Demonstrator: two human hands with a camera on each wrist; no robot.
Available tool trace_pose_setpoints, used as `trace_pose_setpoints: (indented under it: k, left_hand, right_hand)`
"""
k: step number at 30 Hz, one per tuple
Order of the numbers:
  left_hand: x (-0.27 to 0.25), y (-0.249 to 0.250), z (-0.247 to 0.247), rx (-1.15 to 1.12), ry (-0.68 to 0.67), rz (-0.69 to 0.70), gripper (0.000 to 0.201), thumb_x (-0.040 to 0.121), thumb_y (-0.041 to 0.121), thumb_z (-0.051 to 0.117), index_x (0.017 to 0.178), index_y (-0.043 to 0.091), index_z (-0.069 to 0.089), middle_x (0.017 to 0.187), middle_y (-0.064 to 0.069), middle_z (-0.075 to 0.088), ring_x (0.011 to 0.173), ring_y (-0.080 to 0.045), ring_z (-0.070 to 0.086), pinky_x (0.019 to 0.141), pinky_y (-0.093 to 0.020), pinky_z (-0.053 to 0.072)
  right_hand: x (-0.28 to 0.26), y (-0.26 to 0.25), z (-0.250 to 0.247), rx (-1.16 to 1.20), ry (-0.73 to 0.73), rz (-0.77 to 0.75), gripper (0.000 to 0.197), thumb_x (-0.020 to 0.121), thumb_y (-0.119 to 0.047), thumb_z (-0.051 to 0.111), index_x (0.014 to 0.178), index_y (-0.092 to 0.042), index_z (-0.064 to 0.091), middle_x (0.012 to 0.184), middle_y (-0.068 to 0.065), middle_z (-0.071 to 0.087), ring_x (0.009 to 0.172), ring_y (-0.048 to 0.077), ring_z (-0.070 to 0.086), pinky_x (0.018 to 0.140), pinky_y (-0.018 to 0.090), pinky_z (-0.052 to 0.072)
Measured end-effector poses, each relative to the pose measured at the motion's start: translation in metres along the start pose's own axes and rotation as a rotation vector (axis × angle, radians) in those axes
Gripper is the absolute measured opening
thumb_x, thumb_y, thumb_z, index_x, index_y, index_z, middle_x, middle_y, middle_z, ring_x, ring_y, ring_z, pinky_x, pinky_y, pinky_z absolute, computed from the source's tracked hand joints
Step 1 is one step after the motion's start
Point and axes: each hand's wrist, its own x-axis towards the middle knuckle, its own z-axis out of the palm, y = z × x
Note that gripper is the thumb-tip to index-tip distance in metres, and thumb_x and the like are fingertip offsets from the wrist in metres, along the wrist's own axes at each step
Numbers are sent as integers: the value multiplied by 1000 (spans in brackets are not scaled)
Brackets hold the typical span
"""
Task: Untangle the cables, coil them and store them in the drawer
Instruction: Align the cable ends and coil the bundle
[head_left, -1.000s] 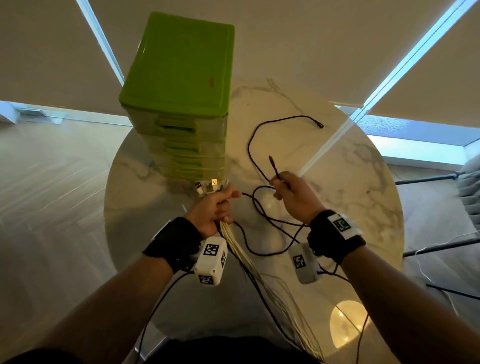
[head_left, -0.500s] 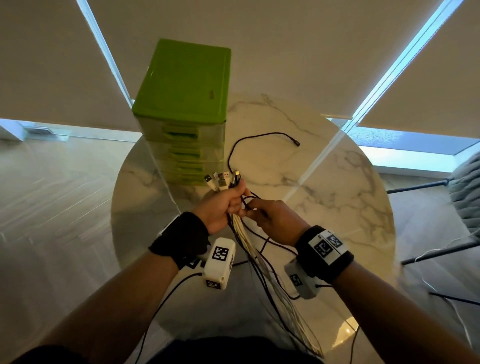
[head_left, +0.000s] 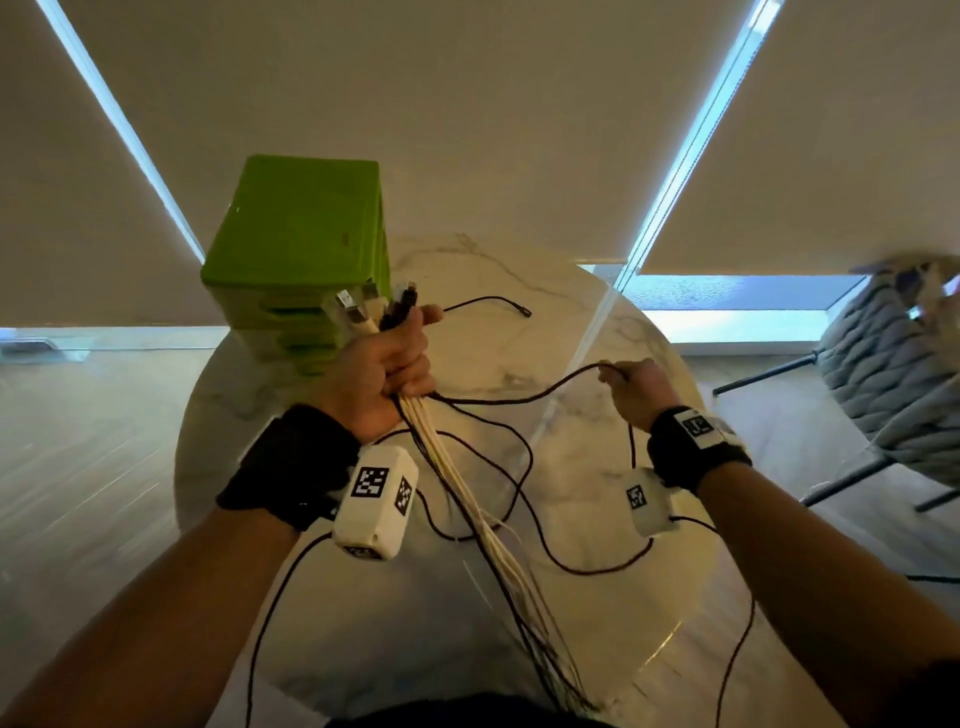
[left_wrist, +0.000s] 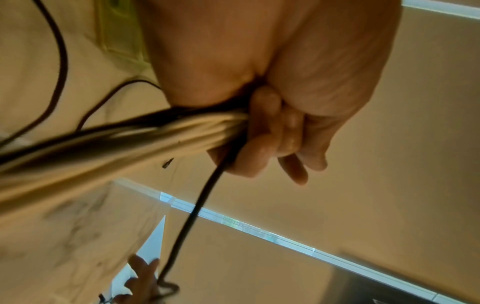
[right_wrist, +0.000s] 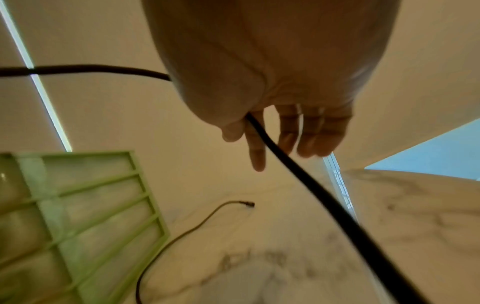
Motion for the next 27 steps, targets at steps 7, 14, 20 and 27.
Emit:
trace_pose_setpoints:
  k: [7,14,20,27]
  left_hand:
    - [11,-22,9,399,195,-155,19,98,14,46,105,12,63,43,11,21,34,-3,20,33,-17,21]
    - [12,-66,53,676,-42,-290,21,91,7,60,107,16,71,53,6,32,46,-8,23,41,-20,18]
    - [2,-67,75,344,-31,-179,13,89,17,54,84,6,60,50,6,35,36,-2,24,38,-17,21]
    - [1,-40,100,260,53,29,17,84,25,56,81,12,66,52,5,47,34,-2,23,39,-19,19]
  right_hand:
    - [-26,-48,-47,508,-169,-56,59,98,-56,34,82,-11,68,73,7,57,55,19,54,54,29,46]
    - [-73,-107,-85,757,-185,-472,44,98,-40,47,75,-7,65,72,8,66,65,24,68,70,36,59]
    - [-64,-89,-86,758,-107,-529,31,91,-19,63,122,-14,59,95,1,62,70,13,61,64,26,50]
    - [-82,-39,-11,423,-861,-406,39,84,6,48,101,-25,65,94,-4,64,67,4,54,63,24,43]
